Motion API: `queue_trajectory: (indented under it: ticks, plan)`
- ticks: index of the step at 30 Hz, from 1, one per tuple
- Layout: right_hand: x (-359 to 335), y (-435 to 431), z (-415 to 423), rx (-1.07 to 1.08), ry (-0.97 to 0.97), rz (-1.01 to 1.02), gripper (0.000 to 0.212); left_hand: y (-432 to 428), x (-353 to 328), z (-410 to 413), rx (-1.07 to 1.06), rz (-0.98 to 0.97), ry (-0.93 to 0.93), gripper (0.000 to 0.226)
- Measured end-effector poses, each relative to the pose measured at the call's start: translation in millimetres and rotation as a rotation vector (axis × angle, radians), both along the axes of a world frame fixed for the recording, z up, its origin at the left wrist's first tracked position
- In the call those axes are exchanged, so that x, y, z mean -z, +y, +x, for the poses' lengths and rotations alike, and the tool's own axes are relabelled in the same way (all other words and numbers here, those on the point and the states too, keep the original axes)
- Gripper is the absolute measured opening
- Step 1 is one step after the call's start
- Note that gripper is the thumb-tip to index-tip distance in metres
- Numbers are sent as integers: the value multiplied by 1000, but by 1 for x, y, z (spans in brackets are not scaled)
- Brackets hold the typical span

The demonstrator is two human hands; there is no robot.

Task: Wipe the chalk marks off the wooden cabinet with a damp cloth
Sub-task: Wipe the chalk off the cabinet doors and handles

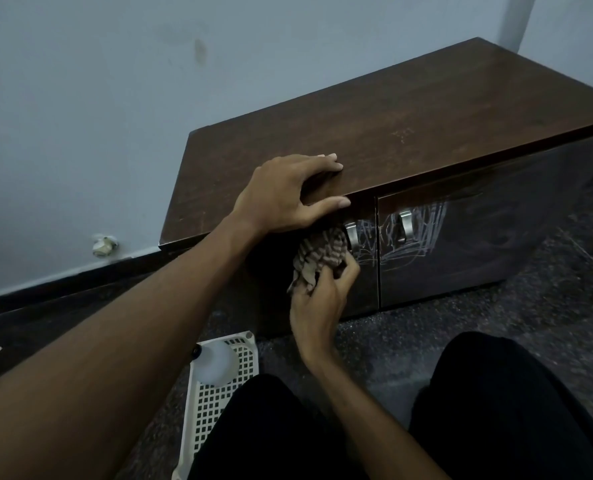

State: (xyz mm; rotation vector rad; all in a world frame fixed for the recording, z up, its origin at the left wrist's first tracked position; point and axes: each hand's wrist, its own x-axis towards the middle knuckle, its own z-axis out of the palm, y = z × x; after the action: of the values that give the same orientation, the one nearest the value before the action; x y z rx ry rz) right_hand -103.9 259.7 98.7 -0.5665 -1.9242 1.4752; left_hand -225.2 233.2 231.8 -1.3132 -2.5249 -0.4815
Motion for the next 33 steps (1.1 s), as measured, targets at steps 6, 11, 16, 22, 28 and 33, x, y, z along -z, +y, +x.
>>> queue_trajectory:
  ticks: [6,11,16,22,28,33]
  plan:
    - [-35,9,-7,36,121,-16,11,1,1,-2,7,77,-48,45]
    - [-38,3,-6,94,96,-170,17,1,2,-4,13,88,-56,42]
    - [-63,13,-16,230,103,-420,31,1,3,-3,10,100,-47,42]
    - [-63,14,-17,205,82,-431,24,1,4,-6,4,101,-50,42]
    - [-14,-3,-5,15,56,-17,8,0,2,-3,4,5,-1,62]
    - [32,7,6,-75,-77,240,25,0,2,-4,25,-70,27,78]
